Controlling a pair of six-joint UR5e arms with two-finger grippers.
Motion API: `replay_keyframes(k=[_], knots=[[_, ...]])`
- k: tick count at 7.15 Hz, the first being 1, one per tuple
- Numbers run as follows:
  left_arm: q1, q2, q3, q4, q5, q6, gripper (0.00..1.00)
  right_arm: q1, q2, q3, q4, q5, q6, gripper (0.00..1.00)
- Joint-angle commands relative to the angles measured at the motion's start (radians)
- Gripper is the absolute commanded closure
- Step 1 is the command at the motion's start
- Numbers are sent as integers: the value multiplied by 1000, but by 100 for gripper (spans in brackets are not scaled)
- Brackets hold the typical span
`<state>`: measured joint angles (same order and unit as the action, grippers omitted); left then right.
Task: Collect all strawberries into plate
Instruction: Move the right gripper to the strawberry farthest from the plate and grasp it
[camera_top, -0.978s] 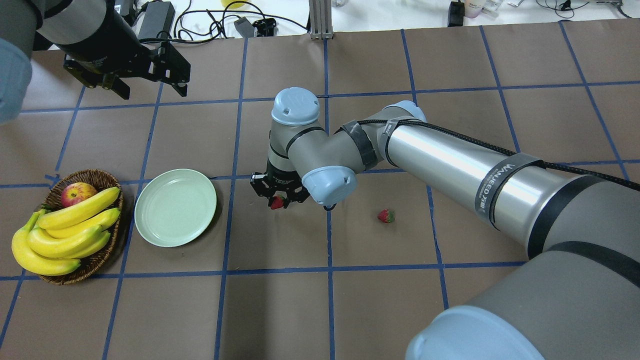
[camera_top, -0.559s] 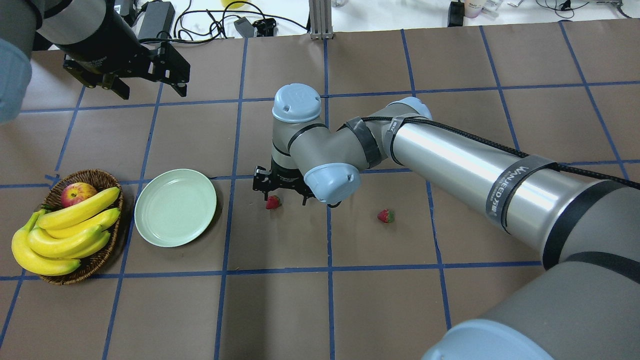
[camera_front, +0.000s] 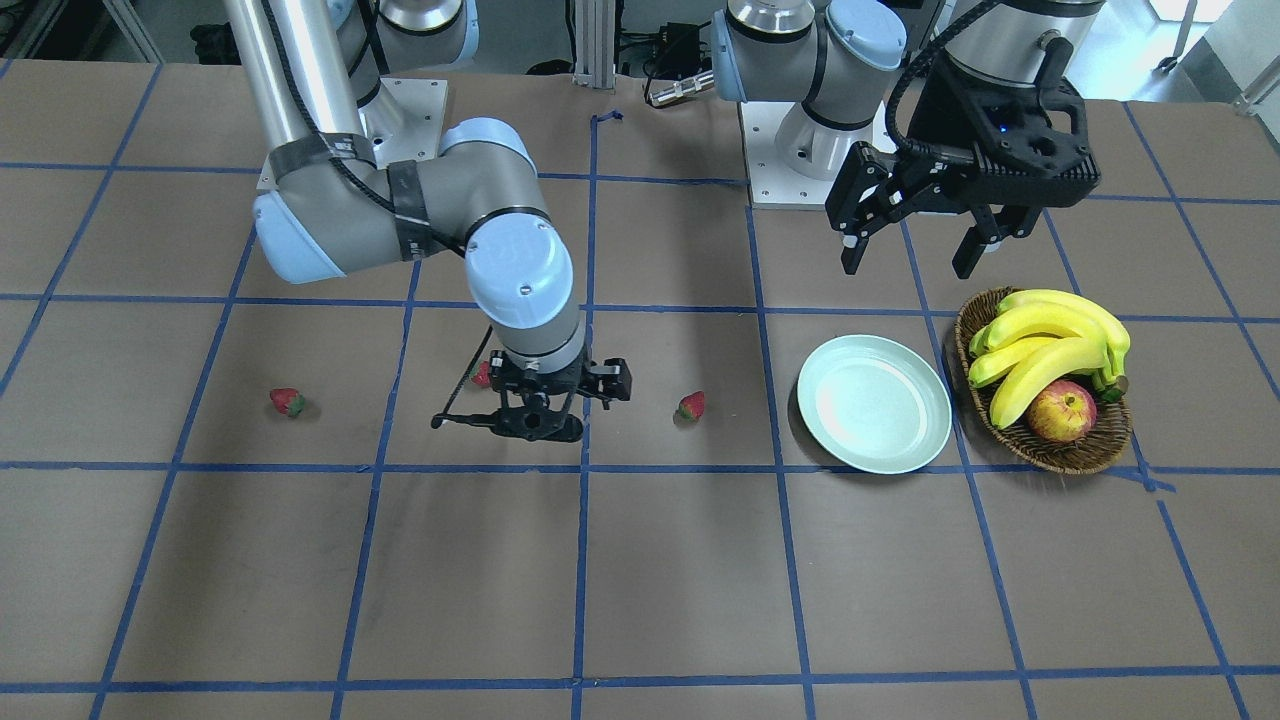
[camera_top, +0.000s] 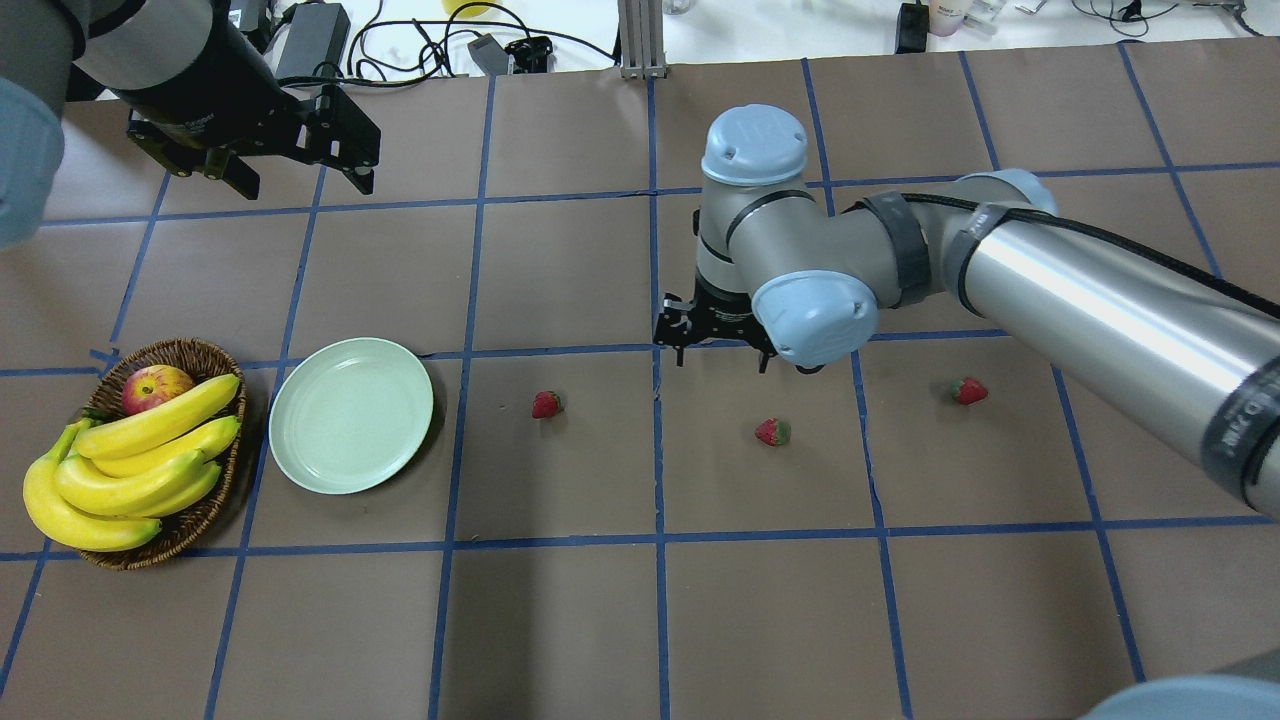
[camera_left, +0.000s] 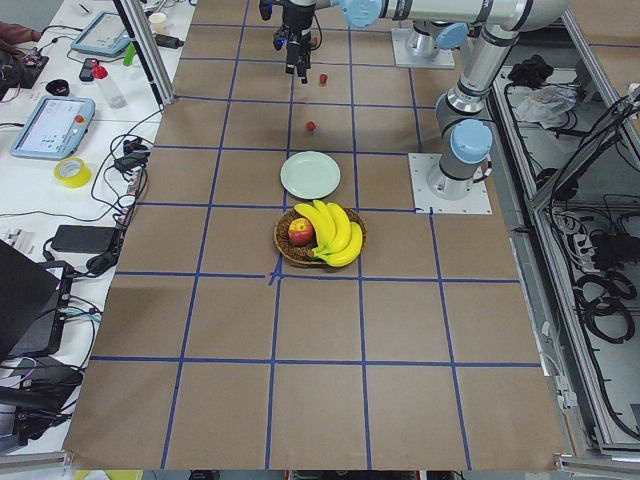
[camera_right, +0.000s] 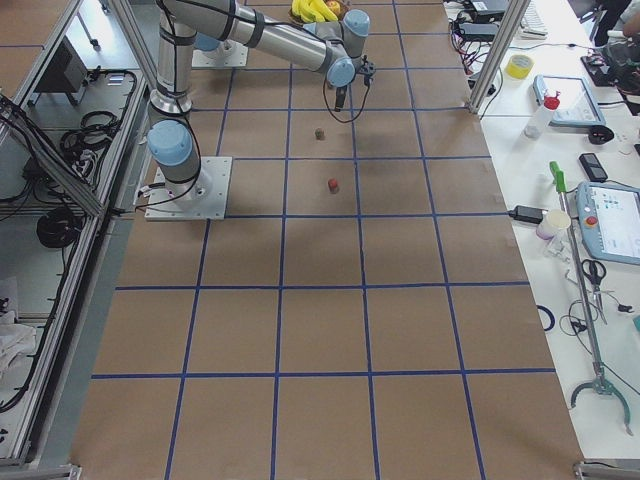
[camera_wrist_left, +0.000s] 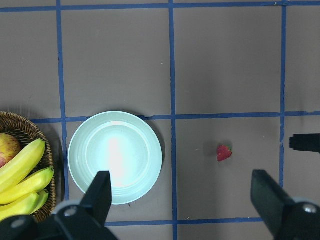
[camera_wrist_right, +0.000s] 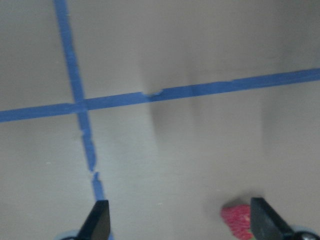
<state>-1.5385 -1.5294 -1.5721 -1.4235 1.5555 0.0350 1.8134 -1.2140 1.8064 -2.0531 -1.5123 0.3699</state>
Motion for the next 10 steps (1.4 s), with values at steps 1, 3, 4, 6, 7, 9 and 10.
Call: replay_keyframes(k=[1,3,4,6,7,9,10], knots=[[0,0,0,0,0,-1,0,-60,-29,108,-58,-40,-71,1],[0,0,-2,0,0,-1,0,-59,-13,209,-131,-32,-74,9],[0,-2,-8,0,0,-1,0,-57,-12,215,-131,-23,-77,18],[2,0,-3,12,-2,11,0,-57,-10,209,-113,-5,-91,51],[1,0,-6,12,-2,11,0,-57,-10,206,-113,3,-92,80],[1,3,-28,11,0,17,0,-57,-13,206,-114,23,-92,100],[1,-1,-29,14,-3,16,0,-49,-13,171,-114,46,-89,100]])
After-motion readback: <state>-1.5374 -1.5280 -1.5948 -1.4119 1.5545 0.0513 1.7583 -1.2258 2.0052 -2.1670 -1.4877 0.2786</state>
